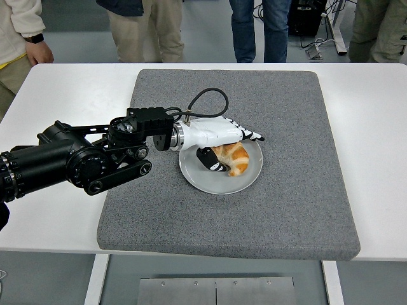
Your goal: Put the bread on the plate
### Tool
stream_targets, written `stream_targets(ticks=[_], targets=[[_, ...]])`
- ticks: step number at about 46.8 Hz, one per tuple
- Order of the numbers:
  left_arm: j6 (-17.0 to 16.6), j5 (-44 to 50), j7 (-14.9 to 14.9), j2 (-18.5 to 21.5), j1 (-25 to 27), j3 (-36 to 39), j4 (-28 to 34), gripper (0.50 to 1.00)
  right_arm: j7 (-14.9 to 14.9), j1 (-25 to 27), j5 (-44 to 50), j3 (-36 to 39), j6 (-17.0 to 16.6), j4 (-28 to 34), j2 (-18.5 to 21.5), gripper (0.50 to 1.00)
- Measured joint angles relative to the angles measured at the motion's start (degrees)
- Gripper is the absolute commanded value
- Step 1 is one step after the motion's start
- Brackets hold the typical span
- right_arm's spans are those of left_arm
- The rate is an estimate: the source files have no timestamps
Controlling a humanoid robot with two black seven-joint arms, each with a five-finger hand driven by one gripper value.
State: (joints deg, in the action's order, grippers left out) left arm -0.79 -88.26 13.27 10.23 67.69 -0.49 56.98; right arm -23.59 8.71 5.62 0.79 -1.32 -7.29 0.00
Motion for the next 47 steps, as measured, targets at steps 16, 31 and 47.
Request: stream_targets(ticks=[16, 31, 47], targets=[[0.3, 6.3, -0.3, 2.2, 4.6, -0.4, 2.1, 0.978, 0.0, 0.0, 0.0, 0.0, 0.0, 0.0, 0.0, 1.0], [0.2, 19.4, -0.3, 4.0, 13.1, -0.8, 3.9, 0.978, 0.0, 0.0, 0.0, 0.0, 0.0, 0.0, 0.0, 1.0], [0.1, 39.2, -0.4, 3.7, 16.3, -2.8, -3.3, 0.978, 0.0, 0.0, 0.0, 0.0, 0.0, 0.0, 0.0, 1.0]])
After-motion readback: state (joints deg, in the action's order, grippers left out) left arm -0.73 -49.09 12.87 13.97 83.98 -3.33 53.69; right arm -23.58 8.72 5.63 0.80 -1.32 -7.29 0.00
